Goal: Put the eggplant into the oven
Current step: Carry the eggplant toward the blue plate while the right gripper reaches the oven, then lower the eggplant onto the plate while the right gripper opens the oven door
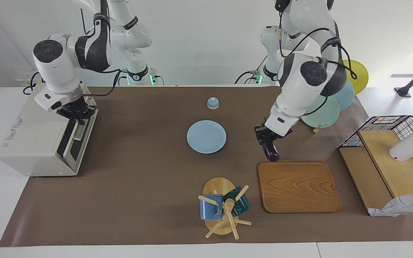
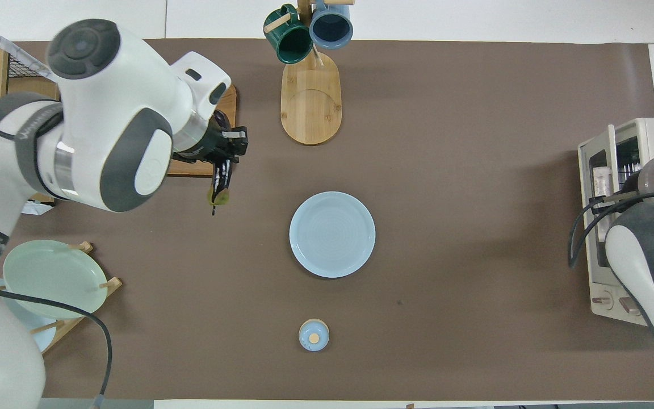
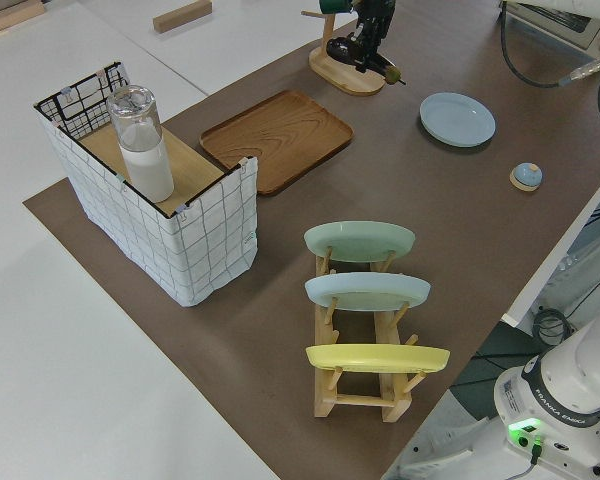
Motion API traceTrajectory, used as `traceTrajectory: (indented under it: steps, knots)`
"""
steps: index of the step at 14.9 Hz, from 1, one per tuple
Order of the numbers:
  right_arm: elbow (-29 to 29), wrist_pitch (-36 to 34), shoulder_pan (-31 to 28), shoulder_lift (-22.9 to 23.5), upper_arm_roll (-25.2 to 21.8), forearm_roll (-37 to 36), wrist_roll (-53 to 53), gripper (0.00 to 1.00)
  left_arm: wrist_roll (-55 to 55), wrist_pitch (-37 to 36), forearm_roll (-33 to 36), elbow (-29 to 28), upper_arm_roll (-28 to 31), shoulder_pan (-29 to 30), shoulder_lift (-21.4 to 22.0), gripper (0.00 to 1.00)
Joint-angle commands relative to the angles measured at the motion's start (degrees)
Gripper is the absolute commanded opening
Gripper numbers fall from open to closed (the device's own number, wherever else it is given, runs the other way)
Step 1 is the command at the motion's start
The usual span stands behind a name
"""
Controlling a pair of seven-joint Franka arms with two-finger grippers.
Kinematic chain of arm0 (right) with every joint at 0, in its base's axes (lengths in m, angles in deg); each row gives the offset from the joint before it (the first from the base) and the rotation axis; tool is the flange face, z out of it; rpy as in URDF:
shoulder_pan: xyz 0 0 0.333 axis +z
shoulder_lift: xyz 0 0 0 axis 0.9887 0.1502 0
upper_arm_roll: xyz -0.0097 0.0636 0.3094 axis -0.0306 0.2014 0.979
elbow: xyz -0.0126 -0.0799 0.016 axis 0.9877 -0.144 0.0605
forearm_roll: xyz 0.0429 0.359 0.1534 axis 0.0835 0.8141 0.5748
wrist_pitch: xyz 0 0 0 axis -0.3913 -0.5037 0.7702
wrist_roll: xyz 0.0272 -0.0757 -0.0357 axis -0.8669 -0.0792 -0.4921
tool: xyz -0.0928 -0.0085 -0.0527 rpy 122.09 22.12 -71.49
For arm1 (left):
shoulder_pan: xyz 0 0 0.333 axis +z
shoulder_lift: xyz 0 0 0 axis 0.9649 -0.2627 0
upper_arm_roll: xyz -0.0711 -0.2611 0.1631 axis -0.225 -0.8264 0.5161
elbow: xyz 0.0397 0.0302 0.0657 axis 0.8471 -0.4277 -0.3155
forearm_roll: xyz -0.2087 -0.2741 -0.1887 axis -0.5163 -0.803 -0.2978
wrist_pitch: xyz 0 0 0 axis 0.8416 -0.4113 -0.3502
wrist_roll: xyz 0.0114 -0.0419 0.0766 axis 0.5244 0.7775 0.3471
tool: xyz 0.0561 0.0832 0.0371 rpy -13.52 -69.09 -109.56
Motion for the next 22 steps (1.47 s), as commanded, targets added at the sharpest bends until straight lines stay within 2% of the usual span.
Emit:
traceTrajectory:
  steps: [1, 3, 5, 10, 12, 14, 18, 20, 21, 22]
  knots:
    - [2.0, 9.8, -0.8, 6.4, -0.2, 1.8, 0.7, 0.00, -3.1, 5.2, -0.9, -8.9, 1.0, -5.3, 4.5, 0.00]
    - [5.3, 15.5, -0.6, 6.7, -0.2, 1.8, 0.9, 0.00, -5.4, 14.7, -1.2, -18.7, 1.0, -9.7, 8.1, 0.00]
    - [7.2, 18.9, 0.8, 7.0, -0.2, 1.9, 1.8, 0.00, -7.3, 20.5, -1.4, -23.2, 1.0, -13.7, 8.2, 0.00]
    - [8.1, 23.2, 0.9, 11.0, -0.2, 2.3, 2.1, 0.00, -10.8, 25.9, -1.3, -23.1, 1.0, -18.1, 3.5, 0.00]
    - [8.1, 23.3, 0.9, 12.0, -0.2, 5.0, 2.3, 0.00, -11.8, 28.3, -1.3, -23.0, 1.1, -19.8, 1.4, 0.00]
    - [8.1, 23.4, 2.5, 13.2, -0.2, 9.1, 2.4, 0.00, -11.6, 29.0, -1.3, -22.9, 1.0, -19.8, 0.8, 0.00]
    - [7.8, 23.3, 3.9, 13.2, -0.2, 10.4, 4.5, 0.00, -11.7, 31.5, -1.3, -22.9, 1.1, -20.7, -0.6, 0.00]
    - [7.4, 23.2, 4.6, 13.2, -0.1, 14.8, 4.4, 0.00, -11.2, 31.8, -1.3, -22.9, 1.1, -20.6, -0.6, 0.00]
    - [7.4, 23.1, 5.2, 13.1, -0.1, 16.3, 4.4, 0.00, -11.1, 31.8, -1.3, -23.1, 1.0, -20.5, -0.6, 0.21]
    - [7.4, 23.1, 6.0, 12.9, -0.1, 17.3, 4.5, 0.00, -11.3, 31.8, -1.3, -23.1, 1.1, -20.6, -0.6, 0.92]
